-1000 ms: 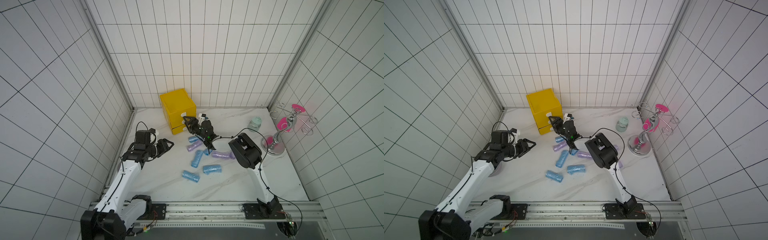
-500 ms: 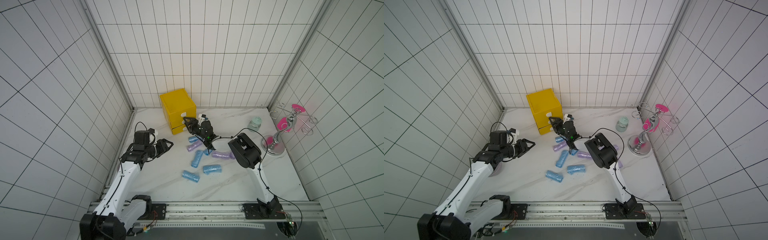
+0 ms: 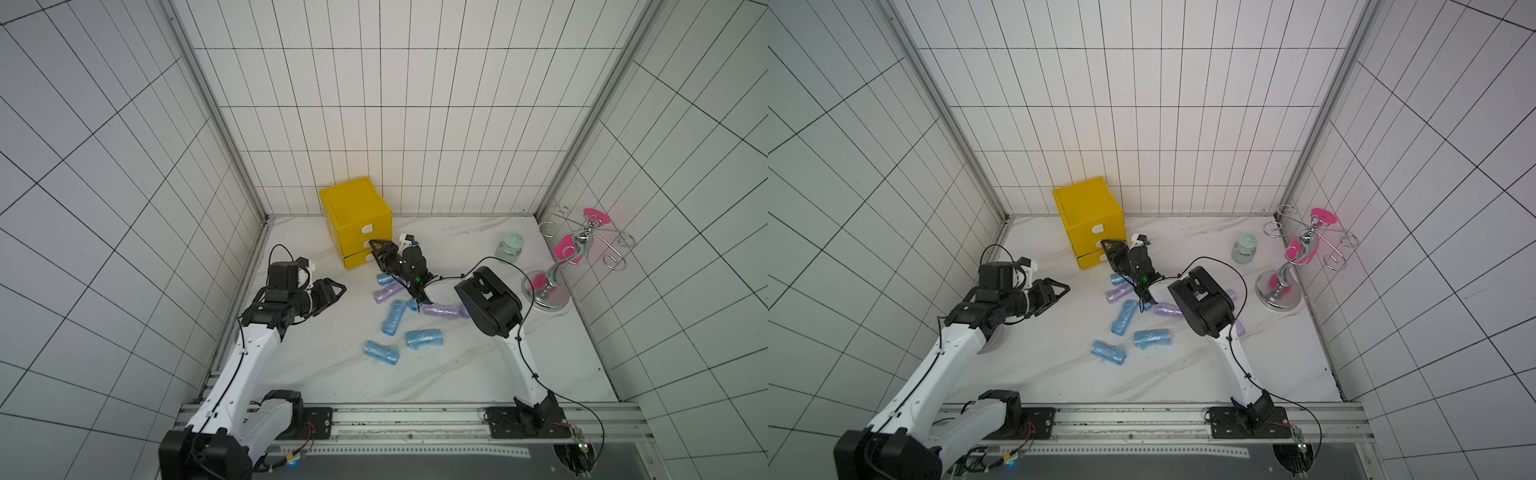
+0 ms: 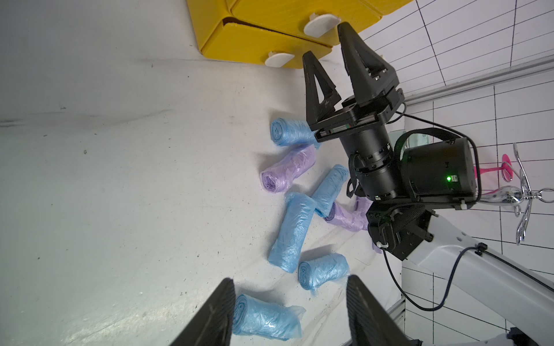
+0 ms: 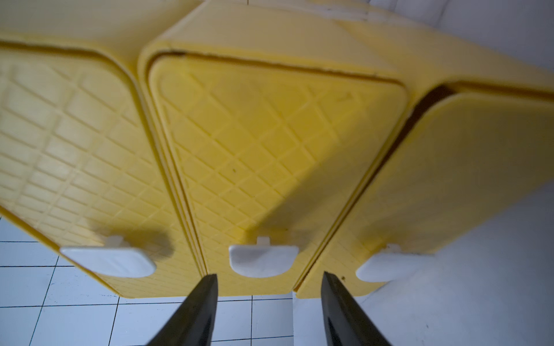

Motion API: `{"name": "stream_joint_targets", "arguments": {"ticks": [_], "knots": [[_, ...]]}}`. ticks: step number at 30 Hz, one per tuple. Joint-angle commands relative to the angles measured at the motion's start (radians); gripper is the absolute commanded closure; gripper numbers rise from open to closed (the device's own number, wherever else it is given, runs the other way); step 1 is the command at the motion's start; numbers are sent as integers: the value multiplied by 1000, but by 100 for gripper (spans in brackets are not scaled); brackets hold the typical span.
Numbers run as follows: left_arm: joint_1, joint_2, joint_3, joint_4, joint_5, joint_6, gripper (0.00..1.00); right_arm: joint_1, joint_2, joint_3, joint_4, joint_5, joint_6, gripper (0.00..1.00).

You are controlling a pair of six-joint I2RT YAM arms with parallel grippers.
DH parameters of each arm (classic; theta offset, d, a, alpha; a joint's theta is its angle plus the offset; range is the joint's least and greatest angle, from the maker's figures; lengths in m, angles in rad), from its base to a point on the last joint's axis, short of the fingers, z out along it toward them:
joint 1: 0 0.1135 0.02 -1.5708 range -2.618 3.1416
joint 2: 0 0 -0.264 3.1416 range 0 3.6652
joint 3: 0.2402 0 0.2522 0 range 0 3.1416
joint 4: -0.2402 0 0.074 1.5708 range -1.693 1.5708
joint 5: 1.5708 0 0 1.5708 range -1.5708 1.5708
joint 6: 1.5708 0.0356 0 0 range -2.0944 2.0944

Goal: Sort the rolls of trash bags by color and place them into the drawer
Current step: Open the drawer in the storage box.

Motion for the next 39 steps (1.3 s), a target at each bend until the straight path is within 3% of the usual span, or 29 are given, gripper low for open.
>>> {"name": "stream_joint_targets", "arguments": {"ticks": [1,39], "knots": [[5,-18,8,4,-3,15,41,7,1,-13,32,7,27,39],[30,-11,-2,-13,-3,35,41,-2,93,157,48,-19,33,41]]}}
